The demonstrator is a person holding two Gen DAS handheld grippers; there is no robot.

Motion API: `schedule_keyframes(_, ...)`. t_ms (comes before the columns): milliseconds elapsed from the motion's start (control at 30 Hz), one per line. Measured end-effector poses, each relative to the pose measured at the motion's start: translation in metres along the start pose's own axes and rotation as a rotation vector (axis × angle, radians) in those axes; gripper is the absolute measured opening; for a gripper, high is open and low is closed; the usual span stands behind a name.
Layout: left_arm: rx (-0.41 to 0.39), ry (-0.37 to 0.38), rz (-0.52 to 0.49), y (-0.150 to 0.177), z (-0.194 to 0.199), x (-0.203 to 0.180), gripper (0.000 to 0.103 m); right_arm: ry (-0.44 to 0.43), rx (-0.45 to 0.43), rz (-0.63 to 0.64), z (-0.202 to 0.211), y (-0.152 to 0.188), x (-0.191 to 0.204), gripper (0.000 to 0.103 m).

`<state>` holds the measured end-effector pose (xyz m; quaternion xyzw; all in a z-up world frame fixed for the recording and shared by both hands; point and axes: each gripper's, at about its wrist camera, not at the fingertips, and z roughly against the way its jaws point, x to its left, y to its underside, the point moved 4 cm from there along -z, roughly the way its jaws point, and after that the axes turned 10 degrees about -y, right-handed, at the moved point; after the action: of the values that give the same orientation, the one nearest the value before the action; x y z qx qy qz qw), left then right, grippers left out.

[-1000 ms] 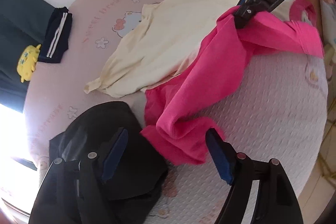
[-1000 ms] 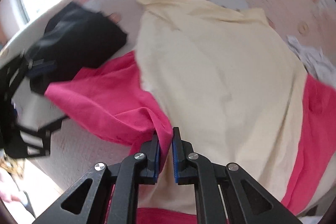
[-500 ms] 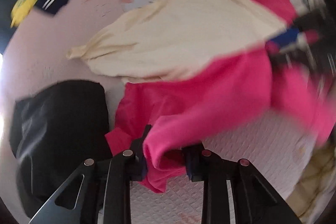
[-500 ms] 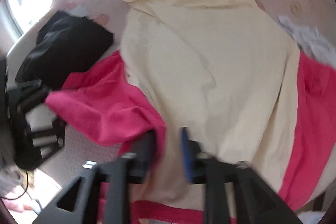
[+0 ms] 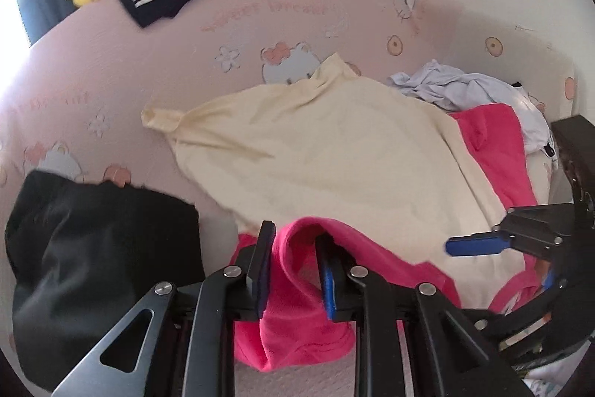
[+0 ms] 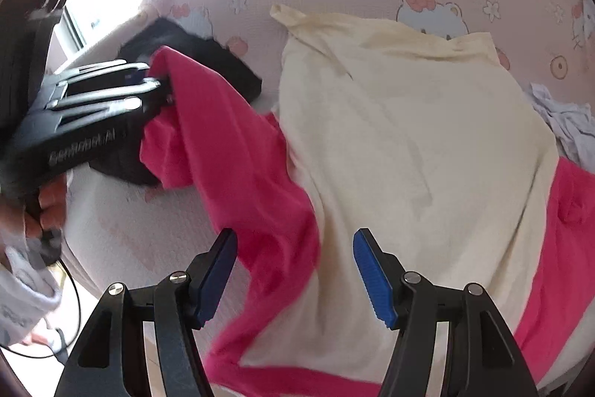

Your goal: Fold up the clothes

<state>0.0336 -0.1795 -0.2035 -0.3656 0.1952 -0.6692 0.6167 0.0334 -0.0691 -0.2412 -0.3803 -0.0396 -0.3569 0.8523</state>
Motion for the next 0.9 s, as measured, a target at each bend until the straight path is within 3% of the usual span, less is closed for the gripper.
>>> schedule_keyframes(167, -0.019, -0.021, -0.052, -0.012, 0.0, -0.004, 0.019, -0.019, -0.002, 0.086, -0.01, -0.029, 0.014, 0.064)
schedule_keyframes(333, 0.0, 0.01, -0.014, -0.015, -0.006, 0.001, 0.019, -0.052, 0.031, 0.027, -0.019, -0.046, 0.009, 0.064)
schedule_keyframes(467, 0.019, 0.063, 0.036, -0.014, -0.011, 0.006, 0.019, -0.041, 0.059, 0.007, -0.01, -0.04, 0.008, 0.065)
schedule_keyframes(533, 0.03, 0.085, 0.056, -0.015, -0.014, 0.008, 0.019, -0.038, 0.059, -0.014, -0.004, -0.035, 0.008, 0.076)
schedule_keyframes(667, 0.053, 0.112, 0.063, -0.015, -0.018, 0.007, 0.019, -0.071, 0.028, -0.069, 0.0, -0.032, 0.006, 0.077)
schedule_keyframes(900, 0.077, 0.149, 0.11, -0.012, -0.019, 0.009, 0.019, -0.077, 0.024, -0.116, -0.032, -0.057, 0.002, 0.077)
